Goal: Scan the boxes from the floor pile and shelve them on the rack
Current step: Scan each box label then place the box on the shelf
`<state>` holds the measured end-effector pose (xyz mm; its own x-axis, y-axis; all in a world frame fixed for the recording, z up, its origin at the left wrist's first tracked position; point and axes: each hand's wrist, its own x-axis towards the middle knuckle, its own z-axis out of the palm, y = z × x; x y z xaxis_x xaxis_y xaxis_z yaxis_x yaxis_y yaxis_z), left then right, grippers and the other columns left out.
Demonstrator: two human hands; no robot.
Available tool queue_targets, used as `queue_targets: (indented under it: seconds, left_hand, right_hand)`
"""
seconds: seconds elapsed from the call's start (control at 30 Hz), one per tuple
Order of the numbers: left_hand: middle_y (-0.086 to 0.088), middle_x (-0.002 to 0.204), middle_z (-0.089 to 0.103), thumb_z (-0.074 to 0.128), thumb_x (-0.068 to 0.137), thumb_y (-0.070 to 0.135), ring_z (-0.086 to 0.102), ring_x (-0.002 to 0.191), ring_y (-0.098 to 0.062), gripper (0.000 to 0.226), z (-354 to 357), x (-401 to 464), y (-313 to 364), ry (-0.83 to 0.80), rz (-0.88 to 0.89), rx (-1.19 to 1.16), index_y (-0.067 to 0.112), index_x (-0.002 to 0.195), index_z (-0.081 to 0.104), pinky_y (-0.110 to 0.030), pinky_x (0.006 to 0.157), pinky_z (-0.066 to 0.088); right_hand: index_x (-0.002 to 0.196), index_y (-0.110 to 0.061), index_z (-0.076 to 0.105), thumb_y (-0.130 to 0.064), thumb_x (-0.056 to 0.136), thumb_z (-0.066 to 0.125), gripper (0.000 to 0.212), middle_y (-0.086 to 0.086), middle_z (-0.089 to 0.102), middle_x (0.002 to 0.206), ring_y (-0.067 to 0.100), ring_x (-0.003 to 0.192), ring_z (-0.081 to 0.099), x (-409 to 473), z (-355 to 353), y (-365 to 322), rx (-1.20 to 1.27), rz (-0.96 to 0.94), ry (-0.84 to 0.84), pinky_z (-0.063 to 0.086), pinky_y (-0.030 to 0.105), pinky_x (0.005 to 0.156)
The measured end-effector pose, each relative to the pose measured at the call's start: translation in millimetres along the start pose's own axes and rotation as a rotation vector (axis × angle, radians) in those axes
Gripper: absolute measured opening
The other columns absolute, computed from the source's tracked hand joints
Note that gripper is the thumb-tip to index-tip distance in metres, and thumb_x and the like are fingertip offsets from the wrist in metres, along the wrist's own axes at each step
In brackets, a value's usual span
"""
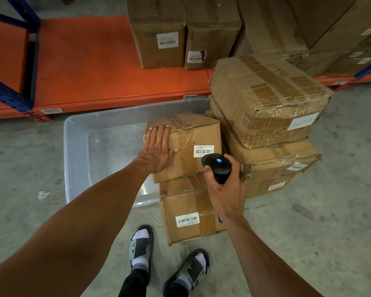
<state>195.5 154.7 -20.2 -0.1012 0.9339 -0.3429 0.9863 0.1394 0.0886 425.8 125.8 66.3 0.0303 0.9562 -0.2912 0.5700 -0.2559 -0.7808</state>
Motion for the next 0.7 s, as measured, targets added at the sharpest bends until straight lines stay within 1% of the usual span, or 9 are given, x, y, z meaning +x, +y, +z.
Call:
queue_targets:
  seconds: [0.13,0.33,0.47,0.63,0.7]
  left_hand:
    - [-0.017,0.165,0.000,0.013,0.102,0.059,-0.004,0.152,-0.034,0.079,0,0,0,0.003,0.000,-0.007,0.005,0.156,-0.007,-0.040,0.117,-0.016]
    - [-0.017,0.165,0.000,0.012,0.101,0.059,-0.003,0.152,-0.034,0.079,1,0,-1,0.004,-0.003,0.001,0.005,0.156,-0.006,-0.040,0.117,-0.016]
    - [-0.016,0.165,-0.002,0.012,0.102,0.059,-0.005,0.152,-0.033,0.079,1,2,-4,-0.010,-0.006,-0.012,0.006,0.156,-0.008,-0.040,0.117,-0.015]
    - [-0.016,0.164,-0.002,0.014,0.102,0.058,-0.005,0.152,-0.032,0.078,-13,15,-22,-0.039,0.000,-0.042,0.006,0.156,-0.007,-0.042,0.121,-0.012]
    - [-0.017,0.164,0.001,0.018,0.102,0.056,-0.004,0.152,-0.033,0.077,-24,28,-31,-0.038,-0.018,-0.056,0.006,0.156,-0.005,-0.044,0.122,-0.010]
  right_hand:
    - [0.141,-0.038,0.044,-0.047,0.088,0.074,0.062,-0.011,0.064,0.110,0.013,0.100,0.066,0,2,1,0.010,0.006,0.005,0.057,0.029,0.084]
    - [0.141,-0.039,0.043,-0.050,0.088,0.072,0.062,-0.012,0.063,0.109,0.012,0.098,0.065,0,3,-2,0.011,0.013,0.008,0.057,0.029,0.083]
    - [0.140,-0.040,0.043,-0.051,0.087,0.072,0.061,-0.013,0.062,0.110,0.012,0.100,0.063,0,3,-2,0.013,0.026,0.012,0.057,0.032,0.086]
    - [0.138,-0.045,0.040,-0.054,0.086,0.072,0.062,-0.009,0.065,0.118,0.014,0.108,0.063,-2,3,0,-0.002,0.043,-0.009,0.056,0.035,0.089]
    - [0.140,-0.046,0.037,-0.050,0.083,0.075,0.068,-0.007,0.063,0.124,0.015,0.112,0.059,-1,2,2,-0.009,0.065,-0.039,0.054,0.037,0.092]
